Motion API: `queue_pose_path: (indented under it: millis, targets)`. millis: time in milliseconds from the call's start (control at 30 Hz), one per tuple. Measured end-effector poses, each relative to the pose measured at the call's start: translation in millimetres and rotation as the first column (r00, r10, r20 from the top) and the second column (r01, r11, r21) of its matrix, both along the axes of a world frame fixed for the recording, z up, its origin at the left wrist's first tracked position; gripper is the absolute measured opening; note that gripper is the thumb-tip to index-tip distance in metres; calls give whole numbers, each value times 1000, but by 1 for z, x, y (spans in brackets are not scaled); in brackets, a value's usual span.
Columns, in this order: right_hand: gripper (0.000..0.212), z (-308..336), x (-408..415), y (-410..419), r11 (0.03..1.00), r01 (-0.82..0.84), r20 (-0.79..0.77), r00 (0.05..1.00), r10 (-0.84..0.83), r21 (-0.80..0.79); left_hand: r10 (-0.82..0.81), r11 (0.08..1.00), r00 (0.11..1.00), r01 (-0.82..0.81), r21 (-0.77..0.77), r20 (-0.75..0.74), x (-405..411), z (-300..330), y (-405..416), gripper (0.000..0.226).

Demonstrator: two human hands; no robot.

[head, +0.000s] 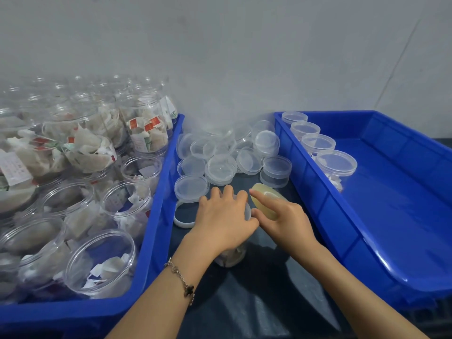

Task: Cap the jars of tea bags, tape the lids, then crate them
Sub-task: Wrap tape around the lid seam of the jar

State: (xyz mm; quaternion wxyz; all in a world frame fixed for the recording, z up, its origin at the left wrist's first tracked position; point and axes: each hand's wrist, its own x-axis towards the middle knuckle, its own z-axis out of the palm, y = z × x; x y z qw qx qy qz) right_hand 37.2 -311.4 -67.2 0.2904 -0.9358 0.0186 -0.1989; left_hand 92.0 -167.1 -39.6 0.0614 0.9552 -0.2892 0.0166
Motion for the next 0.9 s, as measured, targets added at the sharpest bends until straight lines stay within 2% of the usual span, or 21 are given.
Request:
queue_pose_path:
  millis: [267,367,467,900]
  targets:
    - [42,1,17,1,999,32,-34,999,-33,-35,44,998,999,-45,-35,-22,4,-1,-2,35]
    - [42,1,27,1,999,49,-71,996,-49,5,74,996,997,-75,-39,-20,8,1,-3,34]
    - [42,2,35,1,998,58,-123,991,-56,14,98,995,995,-99,-32,-28,11,3,-5,36]
    - [40,5,55,4,994,93,-124,989,-86,50,149,989,988,-149,5,-48,19,6,-11,43]
